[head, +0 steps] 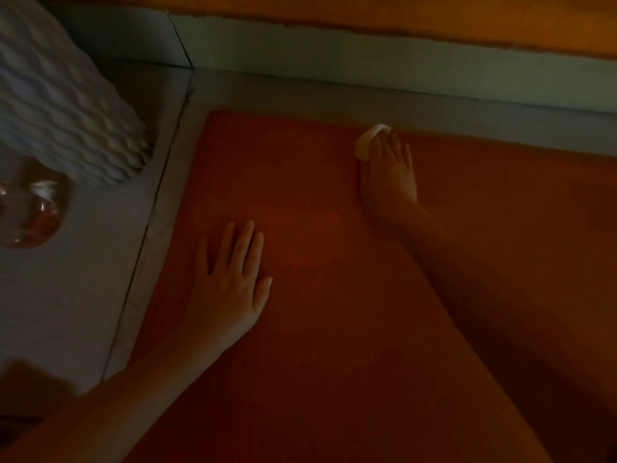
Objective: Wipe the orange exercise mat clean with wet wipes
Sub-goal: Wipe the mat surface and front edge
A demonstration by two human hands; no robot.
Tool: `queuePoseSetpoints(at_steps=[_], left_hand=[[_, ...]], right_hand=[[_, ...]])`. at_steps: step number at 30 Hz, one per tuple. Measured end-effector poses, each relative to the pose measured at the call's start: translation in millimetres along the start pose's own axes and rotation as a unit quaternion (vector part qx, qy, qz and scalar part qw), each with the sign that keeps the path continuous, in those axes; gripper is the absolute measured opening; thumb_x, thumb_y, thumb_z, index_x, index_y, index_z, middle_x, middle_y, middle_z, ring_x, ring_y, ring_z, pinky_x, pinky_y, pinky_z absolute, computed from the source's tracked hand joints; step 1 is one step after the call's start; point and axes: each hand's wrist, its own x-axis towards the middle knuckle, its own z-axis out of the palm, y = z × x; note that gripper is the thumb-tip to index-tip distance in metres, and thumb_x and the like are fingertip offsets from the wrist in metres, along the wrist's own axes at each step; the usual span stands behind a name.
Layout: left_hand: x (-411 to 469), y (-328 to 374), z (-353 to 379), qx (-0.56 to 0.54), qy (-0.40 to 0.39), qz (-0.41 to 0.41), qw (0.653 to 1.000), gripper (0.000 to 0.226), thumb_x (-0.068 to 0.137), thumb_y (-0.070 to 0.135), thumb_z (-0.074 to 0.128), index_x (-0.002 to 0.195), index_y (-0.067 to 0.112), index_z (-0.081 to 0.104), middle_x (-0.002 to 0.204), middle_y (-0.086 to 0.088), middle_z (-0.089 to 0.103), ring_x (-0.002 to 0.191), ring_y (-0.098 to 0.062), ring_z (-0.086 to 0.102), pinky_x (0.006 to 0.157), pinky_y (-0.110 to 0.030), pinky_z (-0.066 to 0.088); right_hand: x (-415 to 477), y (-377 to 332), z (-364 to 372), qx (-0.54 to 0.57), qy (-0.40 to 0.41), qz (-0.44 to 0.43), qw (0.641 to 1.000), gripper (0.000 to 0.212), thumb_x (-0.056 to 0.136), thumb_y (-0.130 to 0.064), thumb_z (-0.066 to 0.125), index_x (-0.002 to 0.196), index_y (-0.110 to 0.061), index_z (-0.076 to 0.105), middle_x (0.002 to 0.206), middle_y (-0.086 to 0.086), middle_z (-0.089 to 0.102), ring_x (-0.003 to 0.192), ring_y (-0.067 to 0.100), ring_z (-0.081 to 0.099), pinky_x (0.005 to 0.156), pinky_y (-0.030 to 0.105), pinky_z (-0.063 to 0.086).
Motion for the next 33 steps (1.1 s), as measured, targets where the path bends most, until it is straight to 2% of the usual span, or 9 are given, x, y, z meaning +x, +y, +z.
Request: queuePoseSetpoints(at_steps=[6, 9, 12, 15, 18, 21, 25, 29, 33], left_hand=[[0, 1, -1, -0.002, 0.008, -0.002, 1.000, 0.066, 0.097, 0.045, 0.021, 0.146, 0.003, 0.032, 0.155, -0.017, 0.026, 0.143, -0.035, 0.024, 0.109, -0.064, 0.026], [0, 1, -1, -0.005, 0.010, 0.000, 1.000, 0.065, 0.097, 0.045, 0.022, 0.146, 0.003, 0.032, 0.155, -0.017, 0.026, 0.143, -0.036, 0.025, 0.108, -0.065, 0.027], [0, 0, -1, 0.001, 0.016, 0.002, 1.000, 0.066, 0.097, 0.045, 0.022, 0.147, 0.003, 0.030, 0.156, -0.017, 0.024, 0.143, -0.035, 0.023, 0.108, -0.064, 0.026], [-1, 1, 0, -0.003, 0.011, 0.002, 1.000, 0.066, 0.098, 0.046, 0.017, 0.147, 0.003, 0.030, 0.157, -0.016, 0.023, 0.144, -0.035, 0.023, 0.109, -0.064, 0.026], [0, 1, 0, -0.001, 0.009, -0.001, 1.000, 0.068, 0.100, 0.047, 0.007, 0.147, 0.003, 0.030, 0.156, -0.017, 0.024, 0.143, -0.036, 0.024, 0.109, -0.063, 0.026], [0, 1, 0, 0.002, 0.012, 0.002, 1.000, 0.067, 0.099, 0.046, 0.013, 0.147, 0.002, 0.030, 0.156, -0.017, 0.024, 0.143, -0.036, 0.024, 0.108, -0.064, 0.026], [0, 1, 0, 0.002, 0.013, 0.004, 1.000, 0.067, 0.099, 0.047, 0.014, 0.147, 0.003, 0.029, 0.157, -0.016, 0.023, 0.143, -0.036, 0.023, 0.109, -0.063, 0.025], [0, 1, -1, 0.002, 0.012, 0.002, 1.000, 0.067, 0.097, 0.046, 0.020, 0.147, 0.002, 0.031, 0.156, -0.017, 0.025, 0.143, -0.036, 0.025, 0.108, -0.064, 0.027], [0, 1, -1, 0.003, 0.010, 0.002, 1.000, 0.067, 0.097, 0.046, 0.019, 0.147, 0.003, 0.030, 0.156, -0.017, 0.024, 0.143, -0.036, 0.023, 0.108, -0.064, 0.026]], right_hand=[[-53, -24, 19, 0.077, -0.012, -0.141, 0.987, 0.058, 0.101, -0.028, 0.018, 0.153, -0.008, 0.003, 0.160, 0.011, -0.004, 0.148, 0.027, -0.008, 0.117, 0.035, -0.009], [-53, 5, 13, 0.028, 0.008, -0.189, 0.981, 0.061, 0.094, -0.033, 0.019, 0.152, -0.013, 0.019, 0.161, 0.010, 0.005, 0.148, 0.025, -0.001, 0.115, 0.034, -0.011], [-23, 27, 5, 0.095, 0.088, -0.055, 0.990, 0.054, 0.095, -0.014, 0.033, 0.149, -0.010, 0.030, 0.155, 0.013, 0.027, 0.143, 0.030, 0.023, 0.118, 0.043, 0.019], [3, 22, -1, 0.197, 0.100, 0.077, 0.972, 0.065, 0.094, 0.000, 0.044, 0.152, -0.012, 0.016, 0.150, 0.013, 0.035, 0.136, 0.028, 0.035, 0.107, 0.041, 0.039], [4, -3, 1, 0.158, 0.080, -0.016, 0.984, 0.056, 0.100, -0.011, 0.038, 0.152, -0.010, 0.018, 0.155, 0.012, 0.025, 0.143, 0.027, 0.024, 0.118, 0.044, 0.023], [-7, -4, 5, 0.071, 0.039, -0.145, 0.986, 0.053, 0.105, -0.026, 0.026, 0.153, -0.011, 0.009, 0.161, 0.007, 0.005, 0.148, 0.023, 0.001, 0.115, 0.029, -0.006], [1, 47, 5, 0.022, 0.028, -0.100, 0.994, 0.054, 0.106, -0.031, 0.020, 0.154, -0.014, 0.003, 0.161, 0.005, 0.000, 0.148, 0.021, -0.003, 0.116, 0.032, -0.004], [3, 33, 12, 0.094, 0.049, 0.021, 0.994, 0.054, 0.106, -0.029, 0.019, 0.154, -0.011, 0.005, 0.161, 0.008, 0.000, 0.148, 0.022, -0.003, 0.118, 0.035, -0.002], [-36, 35, 19, 0.098, 0.015, -0.082, 0.992, 0.054, 0.105, -0.034, 0.014, 0.154, -0.015, 0.002, 0.160, 0.002, -0.005, 0.146, 0.016, -0.010, 0.116, 0.030, -0.006]])
